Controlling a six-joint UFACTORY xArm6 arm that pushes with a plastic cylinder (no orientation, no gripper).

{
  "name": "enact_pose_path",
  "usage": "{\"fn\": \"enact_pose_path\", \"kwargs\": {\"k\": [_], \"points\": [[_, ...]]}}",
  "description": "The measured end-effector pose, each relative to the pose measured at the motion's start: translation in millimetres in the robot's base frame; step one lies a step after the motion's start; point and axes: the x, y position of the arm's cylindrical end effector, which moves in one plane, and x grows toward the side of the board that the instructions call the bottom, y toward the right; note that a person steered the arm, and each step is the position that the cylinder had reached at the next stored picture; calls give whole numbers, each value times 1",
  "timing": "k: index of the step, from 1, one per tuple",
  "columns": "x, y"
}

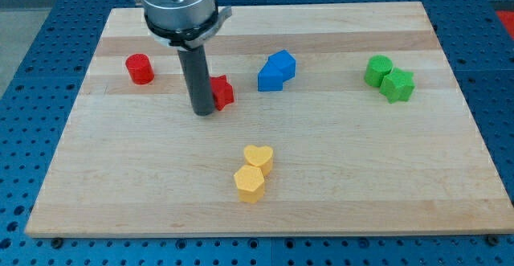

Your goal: Slide the red star to the center

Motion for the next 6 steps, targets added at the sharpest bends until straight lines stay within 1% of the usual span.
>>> {"fn": "enact_pose_path", "kwargs": {"k": [1, 2, 4, 5, 6], "points": [[-8, -43], [-27, -45], [-34, 25], [-25, 54], [-6, 84]]}}
